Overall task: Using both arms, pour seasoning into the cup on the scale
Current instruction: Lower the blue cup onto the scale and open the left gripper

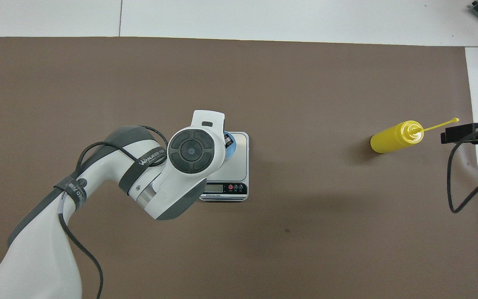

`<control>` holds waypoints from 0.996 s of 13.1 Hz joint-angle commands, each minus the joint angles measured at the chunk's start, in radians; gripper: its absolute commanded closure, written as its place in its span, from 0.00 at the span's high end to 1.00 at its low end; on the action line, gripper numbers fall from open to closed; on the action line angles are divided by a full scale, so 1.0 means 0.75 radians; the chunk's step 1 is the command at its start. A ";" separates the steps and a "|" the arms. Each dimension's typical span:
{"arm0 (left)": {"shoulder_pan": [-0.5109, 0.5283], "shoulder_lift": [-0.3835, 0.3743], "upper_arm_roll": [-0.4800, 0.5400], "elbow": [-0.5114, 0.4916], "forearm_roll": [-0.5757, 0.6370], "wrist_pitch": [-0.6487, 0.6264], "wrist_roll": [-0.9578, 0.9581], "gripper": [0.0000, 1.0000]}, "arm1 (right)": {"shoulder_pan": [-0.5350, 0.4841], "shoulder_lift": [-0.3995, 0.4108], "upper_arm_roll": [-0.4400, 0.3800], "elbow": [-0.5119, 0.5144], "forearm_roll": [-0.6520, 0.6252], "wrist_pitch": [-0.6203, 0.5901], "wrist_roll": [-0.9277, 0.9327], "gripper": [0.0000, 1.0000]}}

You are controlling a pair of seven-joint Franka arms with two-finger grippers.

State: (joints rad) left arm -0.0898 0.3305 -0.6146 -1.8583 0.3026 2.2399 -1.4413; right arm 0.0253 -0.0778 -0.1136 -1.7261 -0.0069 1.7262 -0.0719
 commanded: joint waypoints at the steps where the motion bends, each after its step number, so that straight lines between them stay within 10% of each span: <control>1: -0.009 0.001 0.003 -0.017 0.053 0.030 -0.042 0.00 | -0.003 -0.031 0.002 -0.032 0.028 0.005 -0.015 1.00; 9: -0.007 0.007 0.003 0.003 0.095 0.004 -0.027 0.45 | -0.001 -0.031 0.002 -0.032 0.028 0.005 -0.013 1.00; 13: -0.007 0.046 0.001 0.170 0.104 -0.159 -0.007 0.52 | -0.001 -0.031 0.002 -0.034 0.028 0.008 -0.015 1.00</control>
State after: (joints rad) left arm -0.0890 0.3314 -0.6132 -1.8276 0.3492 2.2028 -1.4451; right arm 0.0285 -0.0781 -0.1136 -1.7261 -0.0068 1.7262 -0.0719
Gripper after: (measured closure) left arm 0.502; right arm 0.000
